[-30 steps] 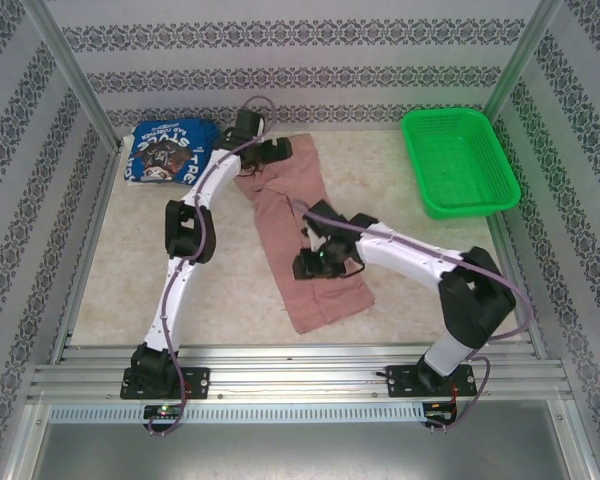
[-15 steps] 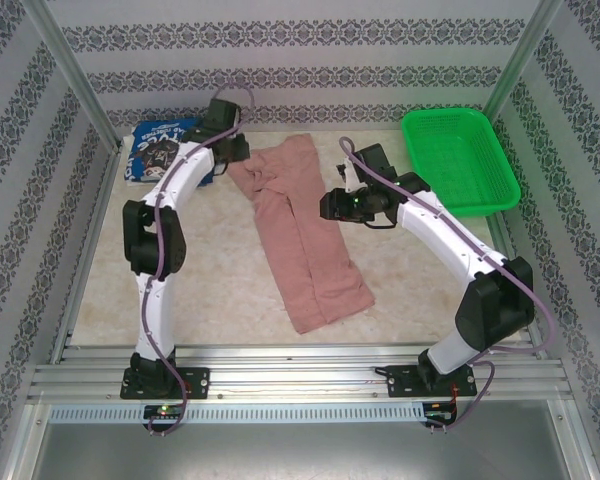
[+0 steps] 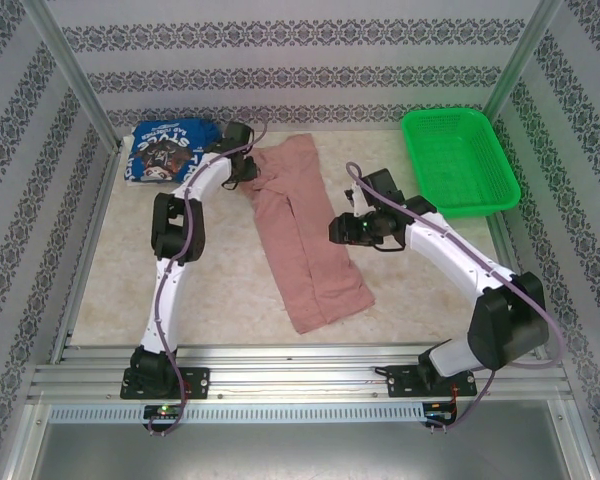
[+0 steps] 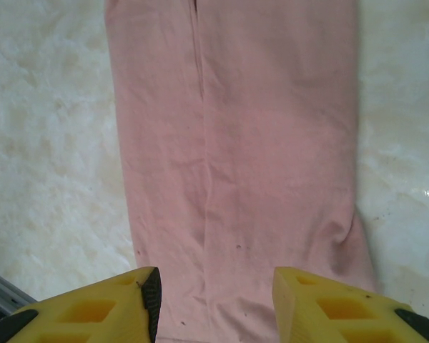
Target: Fold and stack the t-shirts
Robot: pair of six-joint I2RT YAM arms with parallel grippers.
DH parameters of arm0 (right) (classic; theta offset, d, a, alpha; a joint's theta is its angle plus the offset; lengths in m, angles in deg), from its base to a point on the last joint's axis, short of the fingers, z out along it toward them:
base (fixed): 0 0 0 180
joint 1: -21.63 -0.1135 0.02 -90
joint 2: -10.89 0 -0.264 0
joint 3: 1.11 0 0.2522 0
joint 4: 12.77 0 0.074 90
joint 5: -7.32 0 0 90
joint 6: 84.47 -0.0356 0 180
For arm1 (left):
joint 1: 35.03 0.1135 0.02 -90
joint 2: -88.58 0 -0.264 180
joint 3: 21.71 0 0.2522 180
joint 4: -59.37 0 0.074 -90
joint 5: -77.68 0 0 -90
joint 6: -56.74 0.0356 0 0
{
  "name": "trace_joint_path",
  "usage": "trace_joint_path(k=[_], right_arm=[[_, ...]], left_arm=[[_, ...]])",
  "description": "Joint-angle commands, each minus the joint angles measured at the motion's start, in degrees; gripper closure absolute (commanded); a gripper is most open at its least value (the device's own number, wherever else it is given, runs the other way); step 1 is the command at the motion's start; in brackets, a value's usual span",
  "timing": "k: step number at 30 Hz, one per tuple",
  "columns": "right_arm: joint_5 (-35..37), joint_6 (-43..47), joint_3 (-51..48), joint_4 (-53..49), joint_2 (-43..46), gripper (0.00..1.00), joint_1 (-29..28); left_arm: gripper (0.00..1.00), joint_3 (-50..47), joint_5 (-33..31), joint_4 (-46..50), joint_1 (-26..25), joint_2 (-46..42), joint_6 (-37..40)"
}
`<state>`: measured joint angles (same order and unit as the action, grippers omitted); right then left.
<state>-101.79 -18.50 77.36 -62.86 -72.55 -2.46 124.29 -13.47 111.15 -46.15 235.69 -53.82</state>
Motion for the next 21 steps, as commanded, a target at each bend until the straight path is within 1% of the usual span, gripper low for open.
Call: trace_joint_path(k=[1,3,6,11,13,16,19,21], right_arm=[[-1.28,-0.83,-3.85,2.29,1.51,0.53,0.81],[-1.36,-1.01,-5.83,2.93,2.02,0.53,1.06],[-1.79,-1.17,-7.97,3.74,2.78,0.53,1.53],[-1.50,-0.78,-9.98,3.46,4.73,0.53,2.89],[-1.67,-0.84,-10.83,3.67,5.36,0.53,3.14],[-2.24,-1.35,-12.39,4.76,5.86,0.53,3.35],[-3.19,-2.06,-13.27,5.85,5.71,0.53,3.44],[-4.06,-2.55,-13.66,6.86,5.42,0.53,3.44]], left_arm=[[0.76,7.27,-0.29,5.13,0.58,5.21,0.66],[0.76,13.22,1.66,7.56,0.58,9.11,0.78],[0.75,18.92,4.04,9.38,0.55,13.23,0.54],[0.75,18.62,3.39,8.16,0.49,13.93,-0.36],[0.74,19.59,4.56,7.62,0.56,14.59,-0.62],[0.68,19.67,8.10,4.80,0.02,14.94,-1.09],[0.62,20.30,13.66,1.02,-0.67,16.27,-3.05],[0.60,22.20,16.25,-0.42,-1.22,17.86,-5.07]])
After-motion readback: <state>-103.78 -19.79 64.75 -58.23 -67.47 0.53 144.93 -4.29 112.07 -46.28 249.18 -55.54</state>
